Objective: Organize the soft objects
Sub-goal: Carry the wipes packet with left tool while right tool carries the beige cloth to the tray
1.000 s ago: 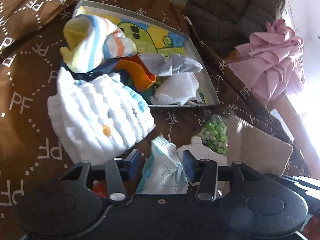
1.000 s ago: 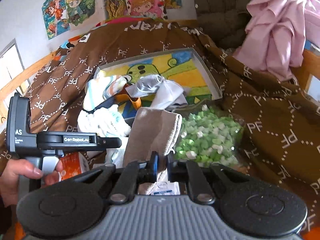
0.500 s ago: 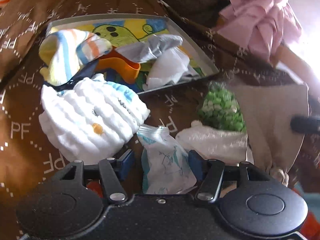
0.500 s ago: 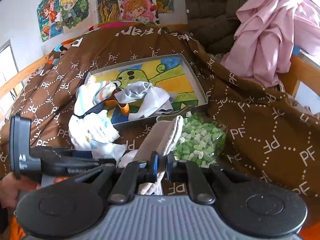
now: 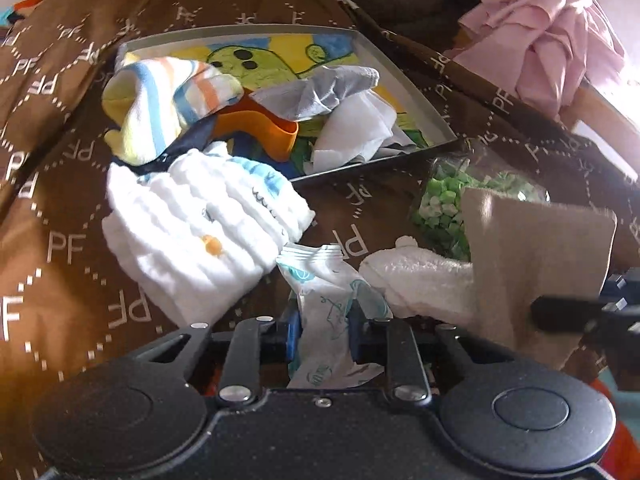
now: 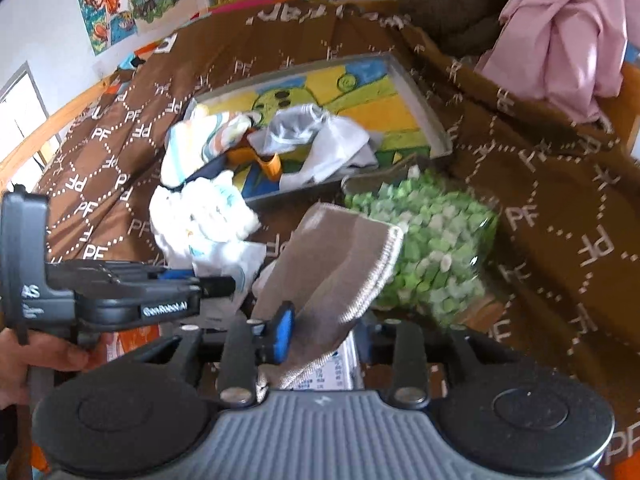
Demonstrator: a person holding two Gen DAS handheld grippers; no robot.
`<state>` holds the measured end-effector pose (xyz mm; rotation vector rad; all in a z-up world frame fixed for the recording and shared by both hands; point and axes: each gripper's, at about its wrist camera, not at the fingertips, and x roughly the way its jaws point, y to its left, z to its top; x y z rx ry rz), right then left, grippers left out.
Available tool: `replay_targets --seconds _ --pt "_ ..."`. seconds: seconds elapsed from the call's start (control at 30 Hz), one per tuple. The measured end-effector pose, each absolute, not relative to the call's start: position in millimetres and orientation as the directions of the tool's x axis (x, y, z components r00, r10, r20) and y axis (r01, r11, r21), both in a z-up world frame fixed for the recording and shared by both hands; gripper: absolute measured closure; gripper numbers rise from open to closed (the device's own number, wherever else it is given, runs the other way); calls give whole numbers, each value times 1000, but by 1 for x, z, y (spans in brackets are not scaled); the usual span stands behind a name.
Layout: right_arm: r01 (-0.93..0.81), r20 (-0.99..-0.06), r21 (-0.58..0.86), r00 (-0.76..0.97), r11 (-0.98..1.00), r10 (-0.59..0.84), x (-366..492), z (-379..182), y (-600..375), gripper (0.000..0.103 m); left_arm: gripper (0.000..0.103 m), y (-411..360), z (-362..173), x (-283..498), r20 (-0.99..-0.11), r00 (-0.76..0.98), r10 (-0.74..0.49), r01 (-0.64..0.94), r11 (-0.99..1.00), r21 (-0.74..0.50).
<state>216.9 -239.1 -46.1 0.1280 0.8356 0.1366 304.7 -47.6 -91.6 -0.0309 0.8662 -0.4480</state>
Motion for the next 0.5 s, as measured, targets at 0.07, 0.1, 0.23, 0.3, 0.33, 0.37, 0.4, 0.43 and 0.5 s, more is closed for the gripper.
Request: replay_targets --seconds 0.07,0.1,0.23,0.3,0.33,0.37,0.4,0.43,0.5 --pt "-71 -732 167 660 983 172 217 -48 -238 67 78 -47 -91 301 -729 559 -395 355 909 -220" --pt "-72 -730 166 662 983 172 217 -48 -238 72 78 -48 -90 297 -730 561 -391 352 910 -217" --pt "-76 -715 199 671 977 198 214 -44 -240 86 79 -49 -85 285 -727 577 -373 333 920 -208" --pt "-83 -706 203 678 976 204 211 -42 -241 90 80 -46 -78 278 -714 588 -380 319 920 -227" --pt "-88 -702 195 684 977 202 211 -41 -240 91 80 -45 -74 275 -708 594 -382 312 920 -236" --pt "-91 -695 186 692 978 197 210 -41 -240 92 80 -43 -69 271 -702 601 -382 302 922 -243" --pt "-95 -687 173 702 980 189 209 -40 -239 92 80 -42 -65 268 -698 610 -375 292 925 -242" --pt "-100 -678 161 712 982 184 208 -38 -238 92 80 -41 -61 265 -695 618 -368 283 929 -241" --pt "-115 -649 145 738 983 182 204 -34 -237 93 80 -37 -54 259 -691 628 -358 257 934 -250"
